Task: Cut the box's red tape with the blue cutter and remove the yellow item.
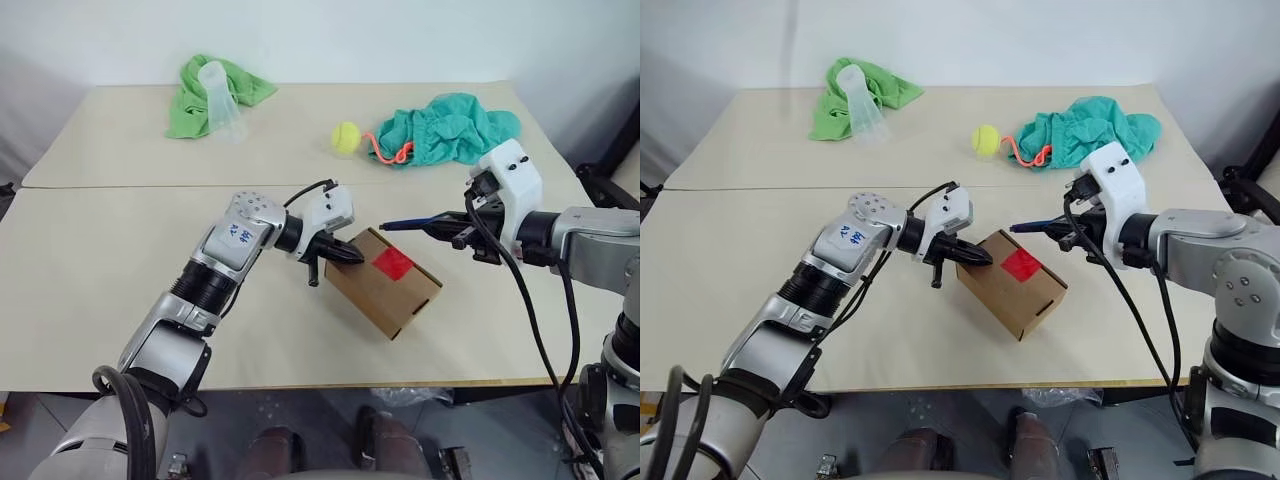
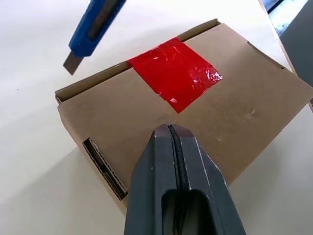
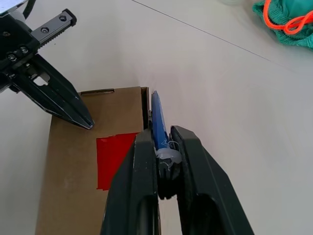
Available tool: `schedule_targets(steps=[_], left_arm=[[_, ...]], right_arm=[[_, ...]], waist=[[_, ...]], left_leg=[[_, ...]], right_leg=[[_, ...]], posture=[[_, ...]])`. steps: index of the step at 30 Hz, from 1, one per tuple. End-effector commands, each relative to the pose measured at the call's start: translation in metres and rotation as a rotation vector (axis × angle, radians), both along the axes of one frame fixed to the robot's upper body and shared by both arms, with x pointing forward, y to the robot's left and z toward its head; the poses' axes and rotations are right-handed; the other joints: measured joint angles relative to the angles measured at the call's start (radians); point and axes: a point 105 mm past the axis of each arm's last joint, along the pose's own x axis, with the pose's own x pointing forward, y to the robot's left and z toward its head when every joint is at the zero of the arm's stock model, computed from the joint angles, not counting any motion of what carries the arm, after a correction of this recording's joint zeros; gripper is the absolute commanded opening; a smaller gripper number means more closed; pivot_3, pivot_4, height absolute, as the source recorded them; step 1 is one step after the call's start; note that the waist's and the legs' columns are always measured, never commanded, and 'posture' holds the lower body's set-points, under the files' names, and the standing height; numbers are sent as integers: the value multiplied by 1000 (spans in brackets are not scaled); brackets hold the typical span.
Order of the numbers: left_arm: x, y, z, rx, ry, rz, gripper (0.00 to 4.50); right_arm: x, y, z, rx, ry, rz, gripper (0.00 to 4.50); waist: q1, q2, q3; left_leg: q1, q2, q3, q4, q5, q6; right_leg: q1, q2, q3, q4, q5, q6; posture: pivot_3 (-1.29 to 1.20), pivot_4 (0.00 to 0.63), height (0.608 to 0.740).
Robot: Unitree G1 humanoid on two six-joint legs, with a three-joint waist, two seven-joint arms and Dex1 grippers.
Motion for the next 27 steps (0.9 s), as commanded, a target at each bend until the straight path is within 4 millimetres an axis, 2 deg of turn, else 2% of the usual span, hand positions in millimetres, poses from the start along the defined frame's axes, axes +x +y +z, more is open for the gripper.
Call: schedule_targets(steps=[1, 18, 27], left_arm=[[2, 2, -11, 46, 22, 11, 0], [1, 2, -13, 62, 23, 0, 0], [2, 1, -14, 62, 23, 2, 0]], right_arm=[[-6, -4, 10, -8, -53, -11, 144], [-10, -14, -2, -53, -5, -36, 144], [-10, -10, 17, -46, -54, -14, 144]], waist=[[0, 0, 0], [1, 0, 0], [1, 0, 0]], left_leg=[[0, 0, 0, 0, 0, 0], [0, 0, 0, 0, -1, 1], [0, 0, 0, 0, -1, 2]], right_leg=[[0, 0, 0, 0, 0, 0], [1, 0, 0, -2, 0, 1], [1, -1, 0, -2, 1, 1]], posture=[[0, 150, 740], [0, 150, 740], [0, 150, 740]])
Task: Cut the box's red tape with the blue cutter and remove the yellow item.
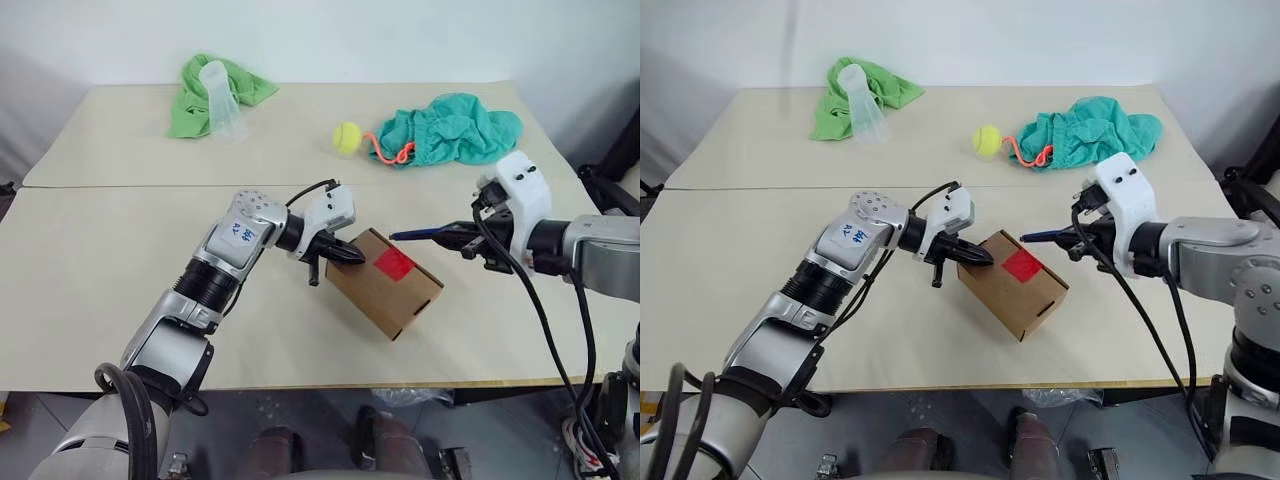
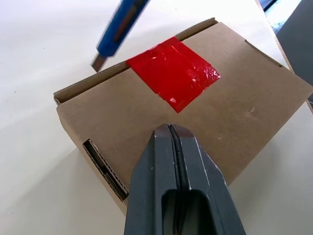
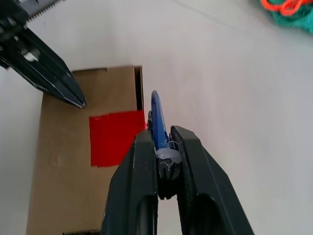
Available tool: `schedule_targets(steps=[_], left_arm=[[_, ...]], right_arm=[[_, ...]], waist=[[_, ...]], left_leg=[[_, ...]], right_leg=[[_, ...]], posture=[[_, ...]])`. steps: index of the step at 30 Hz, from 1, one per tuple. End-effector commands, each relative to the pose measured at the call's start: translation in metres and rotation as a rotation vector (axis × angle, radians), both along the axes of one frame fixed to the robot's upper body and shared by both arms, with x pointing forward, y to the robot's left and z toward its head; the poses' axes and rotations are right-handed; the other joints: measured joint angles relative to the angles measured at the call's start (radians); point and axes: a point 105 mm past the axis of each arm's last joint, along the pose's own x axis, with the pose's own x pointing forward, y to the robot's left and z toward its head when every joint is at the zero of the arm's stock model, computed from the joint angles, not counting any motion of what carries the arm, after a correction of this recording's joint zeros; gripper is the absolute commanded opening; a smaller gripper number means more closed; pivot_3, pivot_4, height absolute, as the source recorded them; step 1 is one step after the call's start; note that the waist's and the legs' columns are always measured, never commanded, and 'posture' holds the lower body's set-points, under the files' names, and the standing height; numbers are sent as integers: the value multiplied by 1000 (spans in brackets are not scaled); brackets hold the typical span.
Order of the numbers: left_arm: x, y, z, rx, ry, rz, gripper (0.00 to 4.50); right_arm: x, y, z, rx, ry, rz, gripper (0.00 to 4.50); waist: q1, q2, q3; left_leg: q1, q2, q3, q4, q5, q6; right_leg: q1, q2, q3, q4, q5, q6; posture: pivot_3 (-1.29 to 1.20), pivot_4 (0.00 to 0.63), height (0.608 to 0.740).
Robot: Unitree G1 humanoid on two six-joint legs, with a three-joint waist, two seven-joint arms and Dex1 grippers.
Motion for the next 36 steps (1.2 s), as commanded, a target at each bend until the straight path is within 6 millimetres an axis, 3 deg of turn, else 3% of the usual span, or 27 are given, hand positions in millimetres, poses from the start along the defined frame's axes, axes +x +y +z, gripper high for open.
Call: schedule_targets(steps=[1, 29, 36], left_arm=[[1, 2, -14, 54, 21, 21, 0], [0, 1, -16, 51, 26, 18, 0], [7, 2, -20, 118, -13, 63, 0]], right_arm=[[-4, 2, 19, 1, -70, 15, 144], [-9, 1, -1, -25, 3, 26, 144], [-10, 1, -4, -52, 23, 38, 144]], waist=[[0, 0, 0], [2, 0, 0], [3, 0, 0]], left_leg=[[0, 0, 0, 0, 0, 0], [-1, 0, -1, 0, -1, 1], [0, 0, -1, 0, -1, 1]], right_leg=[[0, 0, 0, 0, 0, 0], [1, -1, -1, -2, 0, 1], [2, -1, -2, -2, 0, 1]], posture=[[0, 150, 740], [0, 150, 740], [0, 150, 740]])
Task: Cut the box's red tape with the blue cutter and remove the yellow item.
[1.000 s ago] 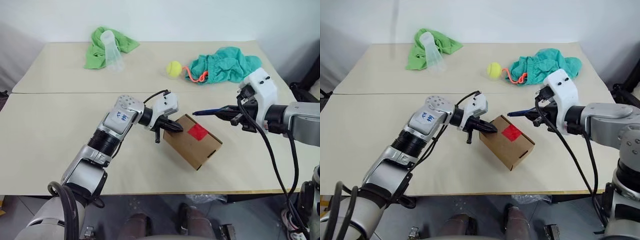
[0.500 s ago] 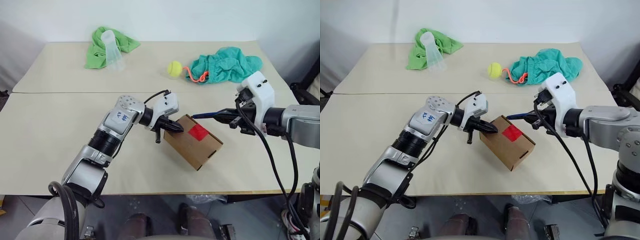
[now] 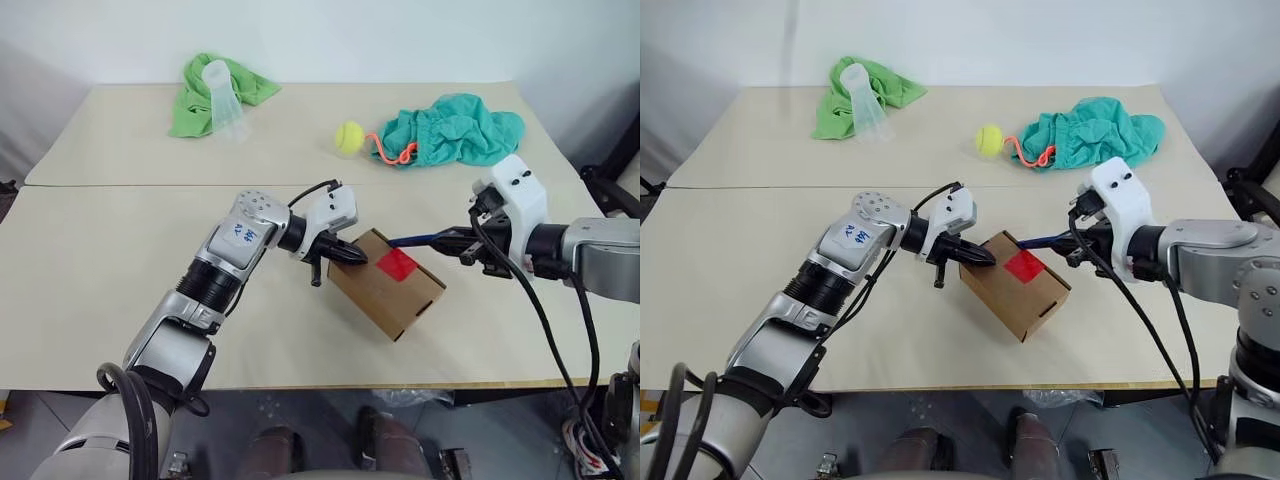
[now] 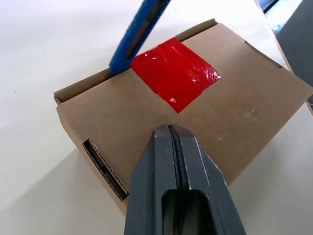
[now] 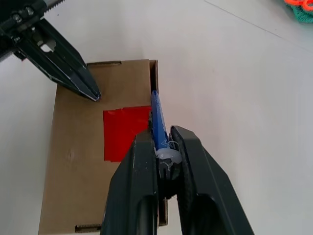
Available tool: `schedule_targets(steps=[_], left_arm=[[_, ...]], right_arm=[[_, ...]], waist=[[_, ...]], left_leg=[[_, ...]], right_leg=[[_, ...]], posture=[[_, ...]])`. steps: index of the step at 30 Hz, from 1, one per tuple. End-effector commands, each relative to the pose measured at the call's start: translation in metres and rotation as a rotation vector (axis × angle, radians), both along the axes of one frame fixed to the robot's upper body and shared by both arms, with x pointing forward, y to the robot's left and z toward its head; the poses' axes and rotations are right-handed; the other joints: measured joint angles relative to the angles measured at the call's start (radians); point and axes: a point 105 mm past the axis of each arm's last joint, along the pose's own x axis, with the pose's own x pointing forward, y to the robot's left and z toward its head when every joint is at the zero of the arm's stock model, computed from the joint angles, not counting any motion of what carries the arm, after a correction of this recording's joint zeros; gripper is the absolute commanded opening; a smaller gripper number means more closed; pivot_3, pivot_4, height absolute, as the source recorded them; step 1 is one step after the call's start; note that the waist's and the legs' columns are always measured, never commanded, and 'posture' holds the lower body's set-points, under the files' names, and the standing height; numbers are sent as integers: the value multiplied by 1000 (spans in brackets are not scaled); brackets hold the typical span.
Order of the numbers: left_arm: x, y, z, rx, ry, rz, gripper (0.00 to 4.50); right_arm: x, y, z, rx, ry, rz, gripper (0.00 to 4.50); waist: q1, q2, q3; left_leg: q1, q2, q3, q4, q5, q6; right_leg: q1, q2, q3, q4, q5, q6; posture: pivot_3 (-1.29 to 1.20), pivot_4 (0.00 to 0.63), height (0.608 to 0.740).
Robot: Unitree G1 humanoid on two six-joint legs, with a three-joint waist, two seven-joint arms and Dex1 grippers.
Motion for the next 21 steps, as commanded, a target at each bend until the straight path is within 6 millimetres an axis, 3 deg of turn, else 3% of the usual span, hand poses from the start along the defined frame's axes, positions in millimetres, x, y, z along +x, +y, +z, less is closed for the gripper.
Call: schedule_targets(steps=[1, 21], left_arm=[[7, 7, -20, 111, 0, 67, 0], [2, -1, -27, 124, 0, 73, 0]], right_arm=[[-5, 0, 4, -34, -20, 13, 144], [-6, -1, -1, -94, 74, 58, 144]], waist=[[0, 0, 0], [4, 0, 0]], left_leg=[[0, 0, 0, 0, 0, 0], [0, 0, -3, 2, -1, 1]], right_leg=[[0, 0, 0, 0, 0, 0], [3, -2, 1, -3, 1, 0]], posture=[[0, 150, 740], [0, 150, 740]])
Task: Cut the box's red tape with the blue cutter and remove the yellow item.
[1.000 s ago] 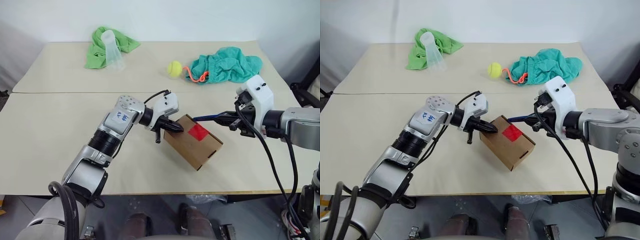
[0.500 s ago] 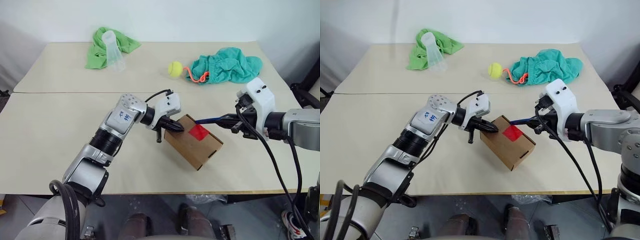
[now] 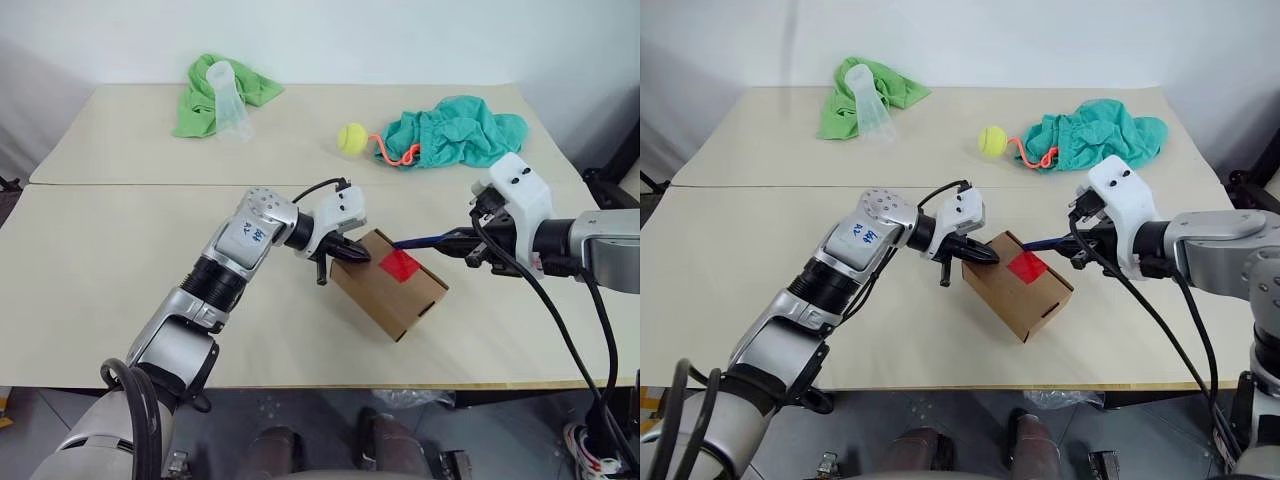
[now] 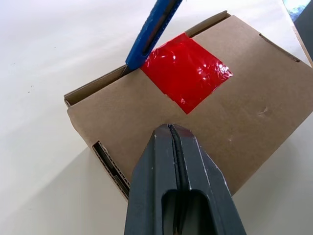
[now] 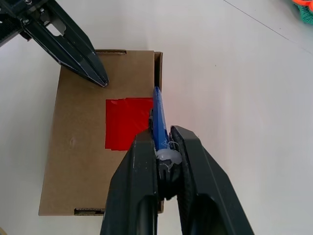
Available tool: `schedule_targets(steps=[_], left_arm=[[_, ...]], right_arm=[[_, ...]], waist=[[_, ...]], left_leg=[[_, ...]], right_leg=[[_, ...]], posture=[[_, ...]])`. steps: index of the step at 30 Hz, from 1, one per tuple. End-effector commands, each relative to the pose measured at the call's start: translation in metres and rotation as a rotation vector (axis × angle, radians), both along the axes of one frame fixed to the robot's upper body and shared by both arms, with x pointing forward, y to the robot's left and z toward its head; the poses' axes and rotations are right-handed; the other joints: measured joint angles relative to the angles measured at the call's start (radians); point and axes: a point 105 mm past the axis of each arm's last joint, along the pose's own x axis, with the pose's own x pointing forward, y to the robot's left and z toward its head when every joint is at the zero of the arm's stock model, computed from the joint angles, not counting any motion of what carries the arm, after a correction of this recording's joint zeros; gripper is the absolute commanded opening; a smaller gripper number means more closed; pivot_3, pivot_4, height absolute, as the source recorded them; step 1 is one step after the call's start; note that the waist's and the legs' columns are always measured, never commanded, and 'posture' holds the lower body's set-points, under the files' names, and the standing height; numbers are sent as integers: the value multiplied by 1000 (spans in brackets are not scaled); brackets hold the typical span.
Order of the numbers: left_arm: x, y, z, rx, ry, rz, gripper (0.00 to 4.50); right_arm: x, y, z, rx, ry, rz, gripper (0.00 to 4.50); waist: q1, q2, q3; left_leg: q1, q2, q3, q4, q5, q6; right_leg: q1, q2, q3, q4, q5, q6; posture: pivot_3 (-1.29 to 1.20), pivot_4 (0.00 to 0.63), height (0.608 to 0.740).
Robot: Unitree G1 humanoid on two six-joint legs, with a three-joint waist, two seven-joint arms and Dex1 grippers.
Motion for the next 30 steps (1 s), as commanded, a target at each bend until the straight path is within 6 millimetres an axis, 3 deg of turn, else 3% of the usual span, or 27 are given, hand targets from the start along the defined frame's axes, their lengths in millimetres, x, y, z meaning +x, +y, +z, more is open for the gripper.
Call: schedule_targets(steps=[1, 30], left_arm=[[1, 6, -28, 89, 44, 54, 0], [-2, 6, -34, 80, 58, 73, 0]], right_arm=[[-5, 0, -4, -24, 46, 26, 144], [-15, -10, -5, -93, 202, 71, 144]], waist=[[0, 0, 0], [9, 0, 0]], left_leg=[[0, 0, 0, 0, 0, 0], [-2, 0, -2, -1, -1, 1]], right_leg=[[0, 0, 0, 0, 0, 0], [1, 0, -1, -6, 1, 1]], posture=[[0, 150, 740], [0, 150, 740]])
